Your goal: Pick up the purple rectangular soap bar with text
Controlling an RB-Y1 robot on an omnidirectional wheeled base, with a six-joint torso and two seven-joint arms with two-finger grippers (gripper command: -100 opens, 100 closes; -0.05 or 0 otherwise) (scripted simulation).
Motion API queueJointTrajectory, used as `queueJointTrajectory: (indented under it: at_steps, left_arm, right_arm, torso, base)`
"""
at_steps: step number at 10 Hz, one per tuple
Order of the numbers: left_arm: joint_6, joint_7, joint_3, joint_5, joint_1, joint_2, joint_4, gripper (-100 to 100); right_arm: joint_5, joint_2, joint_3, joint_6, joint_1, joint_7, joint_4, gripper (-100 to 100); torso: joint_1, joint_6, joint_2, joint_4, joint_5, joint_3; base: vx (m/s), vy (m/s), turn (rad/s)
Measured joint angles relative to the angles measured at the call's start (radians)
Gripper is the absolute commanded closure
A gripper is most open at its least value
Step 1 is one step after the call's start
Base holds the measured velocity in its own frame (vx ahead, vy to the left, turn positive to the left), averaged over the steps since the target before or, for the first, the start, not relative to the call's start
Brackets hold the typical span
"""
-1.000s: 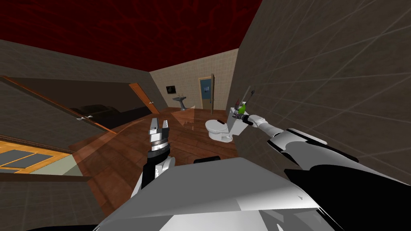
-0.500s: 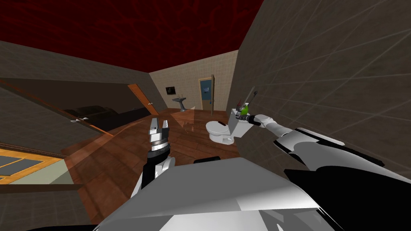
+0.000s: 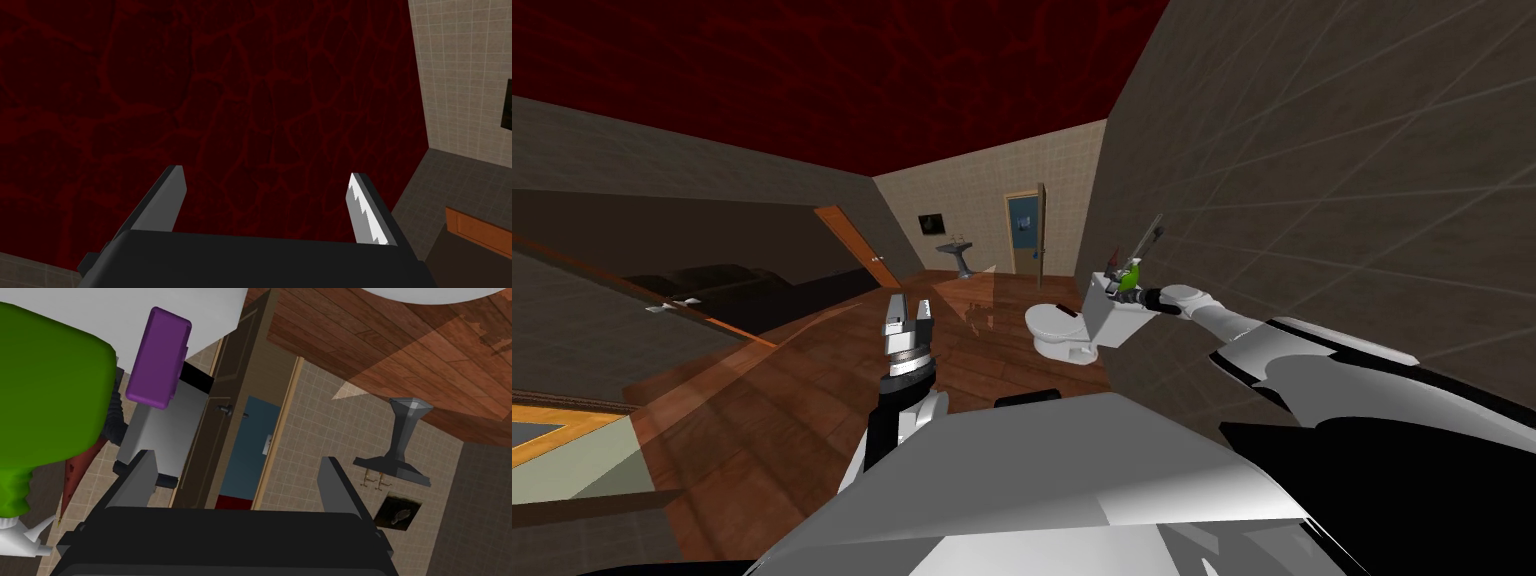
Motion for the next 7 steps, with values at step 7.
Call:
queueJointTrajectory:
  at_steps: [7]
  left_arm:
    - [0.0, 0.0, 0.0, 0.0, 0.0, 0.0, 0.0, 0]
  right_arm:
    - [0.009, -0.103, 0.05, -0.147, 0.031, -0.081, 0.042, -100]
  torso:
    - [0.0, -0.001, -0.002, -0.001, 0.0, -0.001]
  base:
    - [0.124, 0.026, -0.046]
